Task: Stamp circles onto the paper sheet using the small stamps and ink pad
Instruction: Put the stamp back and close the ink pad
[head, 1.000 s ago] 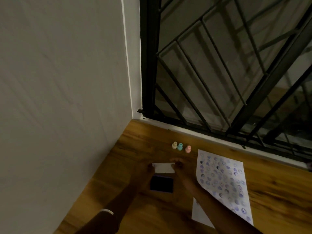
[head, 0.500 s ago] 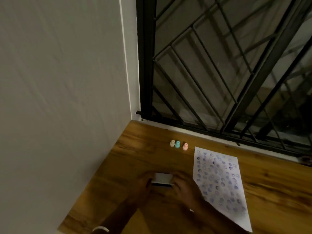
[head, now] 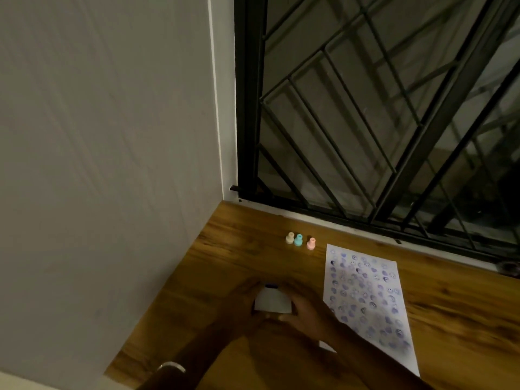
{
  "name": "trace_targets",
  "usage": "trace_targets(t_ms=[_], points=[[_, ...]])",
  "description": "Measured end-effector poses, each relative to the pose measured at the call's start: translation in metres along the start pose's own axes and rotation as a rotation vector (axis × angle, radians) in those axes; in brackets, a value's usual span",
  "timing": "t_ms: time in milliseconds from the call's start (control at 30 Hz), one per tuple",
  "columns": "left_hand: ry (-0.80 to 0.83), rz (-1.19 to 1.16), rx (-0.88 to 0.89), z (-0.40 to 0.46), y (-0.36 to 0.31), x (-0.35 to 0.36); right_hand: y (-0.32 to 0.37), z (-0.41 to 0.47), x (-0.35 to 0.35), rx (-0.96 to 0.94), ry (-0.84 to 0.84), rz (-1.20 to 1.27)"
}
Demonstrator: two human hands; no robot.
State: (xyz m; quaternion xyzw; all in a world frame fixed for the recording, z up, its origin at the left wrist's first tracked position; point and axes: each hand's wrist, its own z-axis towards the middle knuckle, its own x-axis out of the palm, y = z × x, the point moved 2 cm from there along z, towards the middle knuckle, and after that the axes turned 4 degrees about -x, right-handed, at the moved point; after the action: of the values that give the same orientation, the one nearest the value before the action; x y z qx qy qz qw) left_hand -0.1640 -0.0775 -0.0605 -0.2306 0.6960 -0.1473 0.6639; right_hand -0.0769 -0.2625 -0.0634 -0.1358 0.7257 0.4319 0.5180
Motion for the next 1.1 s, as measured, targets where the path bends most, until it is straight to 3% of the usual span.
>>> trace_targets(t_ms=[100,433,667,1100], points=[[0.089,0.008,-0.016,0.006,0.001,0.000,0.001,0.008,-0.002,0.063,0.041,0.068],[0.103,0.017,-0.033,0.011,-0.002,-0.002,0.001,0.012,-0.002,0.161,0.084,0.128],[0.084,0.133,0.000,0.015,0.000,-0.002,0.007,0.014,-0.008,0.157,0.115,0.131],[0.026,0.123,0.028,0.006,0.004,0.000,0.000,0.019,-0.001,0.080,0.124,0.096]])
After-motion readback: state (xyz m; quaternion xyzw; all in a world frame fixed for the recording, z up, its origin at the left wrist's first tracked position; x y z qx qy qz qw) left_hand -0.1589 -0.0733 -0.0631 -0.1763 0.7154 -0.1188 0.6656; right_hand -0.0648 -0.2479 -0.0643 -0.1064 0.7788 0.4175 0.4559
